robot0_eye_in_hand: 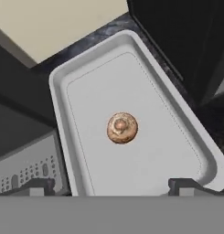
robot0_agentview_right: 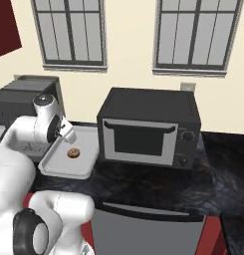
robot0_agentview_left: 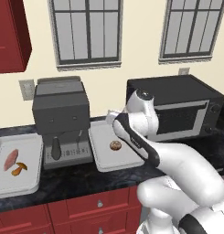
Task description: Place one mushroom and one steak in each tupperware on the nearby counter, to pack two identical lunches.
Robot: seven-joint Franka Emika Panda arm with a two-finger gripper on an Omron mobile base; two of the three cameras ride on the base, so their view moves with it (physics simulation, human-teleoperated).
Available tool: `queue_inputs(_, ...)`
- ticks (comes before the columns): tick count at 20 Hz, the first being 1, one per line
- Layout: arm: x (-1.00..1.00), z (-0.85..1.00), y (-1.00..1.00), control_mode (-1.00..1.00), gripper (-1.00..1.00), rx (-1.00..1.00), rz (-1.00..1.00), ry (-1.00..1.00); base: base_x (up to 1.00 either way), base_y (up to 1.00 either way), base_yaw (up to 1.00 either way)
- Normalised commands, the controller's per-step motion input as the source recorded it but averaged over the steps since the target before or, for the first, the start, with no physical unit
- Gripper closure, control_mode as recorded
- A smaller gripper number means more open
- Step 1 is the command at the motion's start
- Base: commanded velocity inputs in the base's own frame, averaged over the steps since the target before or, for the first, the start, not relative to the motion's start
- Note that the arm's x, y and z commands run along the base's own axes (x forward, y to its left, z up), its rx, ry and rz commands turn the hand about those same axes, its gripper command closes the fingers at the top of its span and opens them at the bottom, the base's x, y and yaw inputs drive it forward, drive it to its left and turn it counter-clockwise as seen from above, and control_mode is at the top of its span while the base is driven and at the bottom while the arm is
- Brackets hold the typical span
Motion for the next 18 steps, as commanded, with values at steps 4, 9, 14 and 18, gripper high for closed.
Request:
queue_inputs(4, -1.0, 0.77, -0.02, -1.0, -1.0, 0.1, -0.03, -0.1, 0.0, 0.0, 0.0)
queue_inputs(9, -0.4, 0.17, 0.0, 1.0, -1.0, 0.02, -0.03, -0.03, -0.6, 0.02, -0.02)
queue_inputs(14, 0.0, 0.0, 0.0, 1.0, -1.0, 0.0, 0.0, 0.0, -0.99, 0.02, 0.41)
queue_inputs(18, 0.0, 0.0, 0.0, 1.0, -1.0, 0.0, 0.0, 0.0, -0.59, 0.0, 0.81)
